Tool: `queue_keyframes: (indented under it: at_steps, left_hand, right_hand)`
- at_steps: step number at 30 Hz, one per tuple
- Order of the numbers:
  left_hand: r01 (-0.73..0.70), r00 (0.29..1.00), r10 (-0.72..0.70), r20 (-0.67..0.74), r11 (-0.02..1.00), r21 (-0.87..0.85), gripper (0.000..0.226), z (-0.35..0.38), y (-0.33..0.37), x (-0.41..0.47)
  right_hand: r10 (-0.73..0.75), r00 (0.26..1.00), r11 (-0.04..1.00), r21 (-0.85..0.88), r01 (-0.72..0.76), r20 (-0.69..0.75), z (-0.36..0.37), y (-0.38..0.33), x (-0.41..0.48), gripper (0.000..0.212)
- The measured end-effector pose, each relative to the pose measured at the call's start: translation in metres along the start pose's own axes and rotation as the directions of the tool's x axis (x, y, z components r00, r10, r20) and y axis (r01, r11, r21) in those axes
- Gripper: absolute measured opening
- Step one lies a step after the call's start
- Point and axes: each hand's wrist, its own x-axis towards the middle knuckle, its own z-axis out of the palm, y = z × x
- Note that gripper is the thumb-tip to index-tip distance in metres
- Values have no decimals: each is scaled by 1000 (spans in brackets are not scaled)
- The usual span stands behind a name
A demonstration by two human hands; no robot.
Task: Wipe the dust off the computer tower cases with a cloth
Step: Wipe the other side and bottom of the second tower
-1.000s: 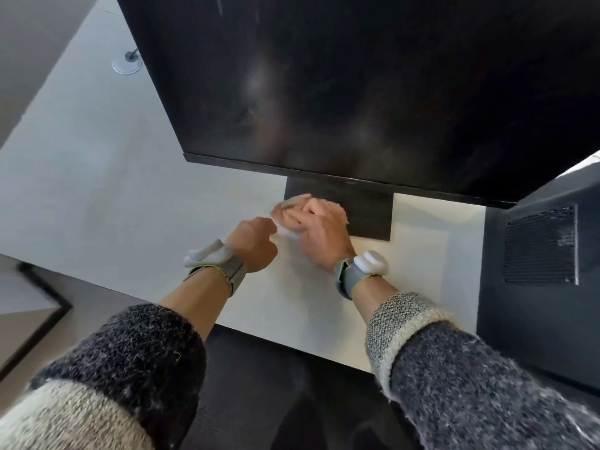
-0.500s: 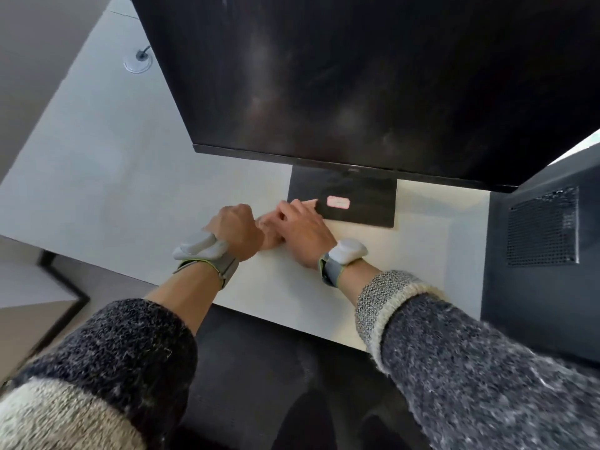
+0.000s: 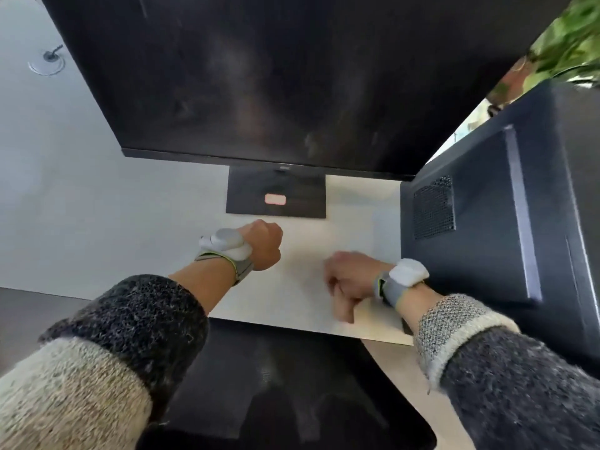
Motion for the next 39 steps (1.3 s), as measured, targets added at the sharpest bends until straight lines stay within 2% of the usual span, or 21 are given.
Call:
queue_keyframes:
  at_steps: [1, 3, 5, 6, 8, 11, 12, 13, 14, 15, 16, 17, 19, 20, 21, 24, 27, 29, 34, 36, 39]
  left_hand:
    - [10, 1000, -10, 1, 1000, 0, 39, 1, 0, -1]
    - [26, 1000, -26, -14, 1000, 4, 39, 5, -3, -2]
    - [46, 999, -46, -7, 998, 31, 39, 6, -2, -5]
    - [52, 999, -52, -10, 998, 34, 38, 8, -3, -5]
    - [40, 999, -40, -3, 999, 35, 37, 11, 2, -5]
    - [4, 1000, -6, 24, 998, 69, 34, 14, 17, 0]
    - [-15, 1000, 14, 22, 998, 65, 33, 16, 28, 2]
    - [-35, 999, 34, 20, 997, 64, 32, 15, 39, 4]
    - [-57, 998, 56, 13, 996, 62, 32, 15, 47, 6]
    - [-75, 997, 75, 7, 996, 56, 33, 14, 54, 7]
    - [-87, 996, 86, 6, 995, 49, 34, 15, 59, 8]
    - [-92, 996, 92, 11, 995, 41, 34, 16, 62, 8]
    - [-100, 995, 99, 22, 994, 36, 35, 21, 64, 7]
    - [-99, 995, 98, 32, 994, 43, 35, 23, 64, 5]
    - [-100, 994, 97, 42, 993, 56, 35, 25, 63, 3]
    - [-97, 994, 93, 53, 993, 68, 33, 29, 62, -5]
    - [-123, 991, 117, 67, 988, 91, 35, 30, 68, -10]
    - [-145, 988, 138, 69, 983, 114, 35, 31, 81, -12]
    - [-204, 979, 197, 56, 963, 174, 38, 27, 119, -18]
    - [-251, 968, 241, 73, 946, 204, 39, 30, 139, -26]
    - [-308, 950, 281, 139, 920, 244, 40, 36, 164, -37]
  right_hand:
    - [-16, 982, 999, 47, 25, -188, -11, 0, 9, 28]
    - [-73, 875, 983, 114, 145, -478, -29, -10, 30, 35]
    - [-32, 862, 985, 128, 112, -506, -29, -19, 49, 30]
    - [1, 889, 993, 107, 54, -458, -24, -21, 54, 29]
    - [83, 938, 995, 71, -63, -337, -2, -20, 52, 46]
    - [96, 995, 984, -150, -95, -2, 40, 0, 34, 69]
    - [171, 967, 974, -179, -138, 188, 48, 5, 15, 77]
    - [205, 932, 971, -184, -155, 298, 53, 7, -4, 76]
    - [228, 921, 971, -144, -190, 317, 52, 10, -16, 63]
    - [273, 931, 961, -40, -272, 243, 46, 15, -23, 47]
    - [331, 939, 939, 68, -338, 93, 35, 23, -23, 37]
    - [403, 911, 910, 145, -389, -90, 21, 27, -19, 33]
    - [510, 741, 860, 282, -426, -437, -10, 36, -7, 33]
    - [541, 658, 841, 334, -425, -525, -23, 42, 3, 30]
    - [573, 611, 819, 371, -438, -546, -27, 50, 16, 33]
    - [616, 648, 788, 346, -510, -448, -9, 61, 41, 42]
    - [536, 676, 844, 289, -453, -506, 29, 55, 25, 38]
    - [465, 749, 885, 227, -407, -471, 47, 50, 6, 35]
    - [391, 839, 919, 111, -378, -379, 88, 28, -22, 34]
    - [381, 860, 925, 151, -350, -341, 110, 32, -33, 31]
    - [333, 855, 940, 206, -271, -398, 132, 27, -57, 14]
